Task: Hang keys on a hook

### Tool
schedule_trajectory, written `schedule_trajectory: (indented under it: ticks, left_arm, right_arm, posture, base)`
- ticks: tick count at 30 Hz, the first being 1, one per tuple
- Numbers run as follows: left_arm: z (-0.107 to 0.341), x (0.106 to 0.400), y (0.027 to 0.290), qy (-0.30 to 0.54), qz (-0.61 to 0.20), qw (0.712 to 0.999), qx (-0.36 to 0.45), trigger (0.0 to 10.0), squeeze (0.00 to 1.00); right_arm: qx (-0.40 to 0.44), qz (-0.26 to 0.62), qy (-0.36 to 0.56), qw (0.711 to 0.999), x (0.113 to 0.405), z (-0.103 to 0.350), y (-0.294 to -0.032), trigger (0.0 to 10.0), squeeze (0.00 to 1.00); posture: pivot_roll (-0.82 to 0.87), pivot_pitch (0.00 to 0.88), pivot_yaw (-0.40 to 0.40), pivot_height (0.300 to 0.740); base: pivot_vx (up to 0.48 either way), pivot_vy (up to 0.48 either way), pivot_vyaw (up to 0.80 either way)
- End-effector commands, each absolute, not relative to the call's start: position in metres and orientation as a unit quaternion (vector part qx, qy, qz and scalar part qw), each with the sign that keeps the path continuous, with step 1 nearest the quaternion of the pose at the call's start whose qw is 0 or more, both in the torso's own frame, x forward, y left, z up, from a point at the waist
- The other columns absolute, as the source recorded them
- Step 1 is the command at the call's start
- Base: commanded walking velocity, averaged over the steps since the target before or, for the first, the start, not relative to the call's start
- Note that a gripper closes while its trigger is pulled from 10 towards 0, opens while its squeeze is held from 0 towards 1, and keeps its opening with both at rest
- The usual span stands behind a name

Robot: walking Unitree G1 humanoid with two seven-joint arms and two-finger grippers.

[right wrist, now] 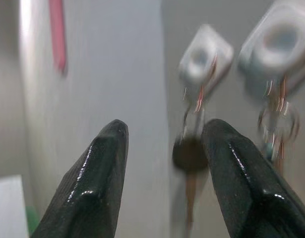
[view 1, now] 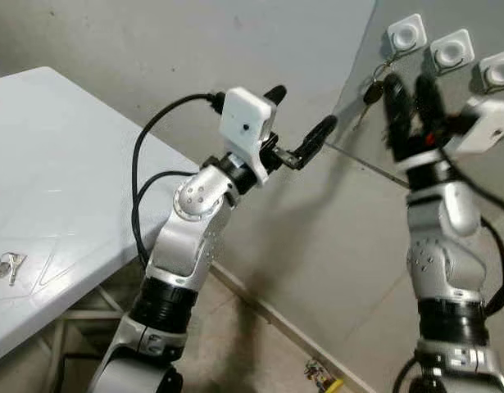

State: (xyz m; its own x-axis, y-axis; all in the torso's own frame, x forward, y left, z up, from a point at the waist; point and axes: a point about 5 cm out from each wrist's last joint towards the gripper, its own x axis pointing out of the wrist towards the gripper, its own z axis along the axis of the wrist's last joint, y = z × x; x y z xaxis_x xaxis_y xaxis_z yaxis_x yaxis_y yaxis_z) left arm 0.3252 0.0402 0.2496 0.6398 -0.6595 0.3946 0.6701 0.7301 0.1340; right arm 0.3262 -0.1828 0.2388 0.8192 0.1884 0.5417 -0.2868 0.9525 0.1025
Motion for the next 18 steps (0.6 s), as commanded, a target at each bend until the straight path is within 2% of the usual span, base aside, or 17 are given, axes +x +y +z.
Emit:
schedule_trajectory:
  ticks: [1,10,13,18]
  left_arm:
    - [0.245,0.324,0.040,-0.213,-0.360,0.908,-0.002,10.0,0.00]
    - [0.200,0.327,0.059,-0.152,-0.306,0.940,-0.023,10.0,0.00]
    - [0.173,0.331,0.067,-0.107,-0.280,0.953,-0.039,10.0,0.00]
    - [0.119,0.329,0.075,-0.037,-0.248,0.968,-0.002,10.0,0.00]
  right_arm:
    - [0.069,0.136,-0.277,0.949,0.320,0.239,-0.182,10.0,0.00]
    - [0.059,0.131,-0.202,0.969,0.306,0.186,-0.178,10.0,0.00]
    - [0.055,0.123,-0.161,0.978,0.301,0.159,-0.176,10.0,0.00]
    - [0.043,0.107,-0.073,0.991,0.294,0.104,-0.175,10.0,0.00]
  posture:
    - [-0.01,0.069,-0.097,0.711]
    - [-0.02,0.056,-0.080,0.711]
    - [-0.02,0.049,-0.076,0.711]
    - [-0.02,0.036,-0.074,0.711]
  base:
    - [0.000,0.000,0.00]
    - [0.000,0.000,0.00]
    - [0.000,0.000,0.00]
    - [0.000,0.000,0.00]
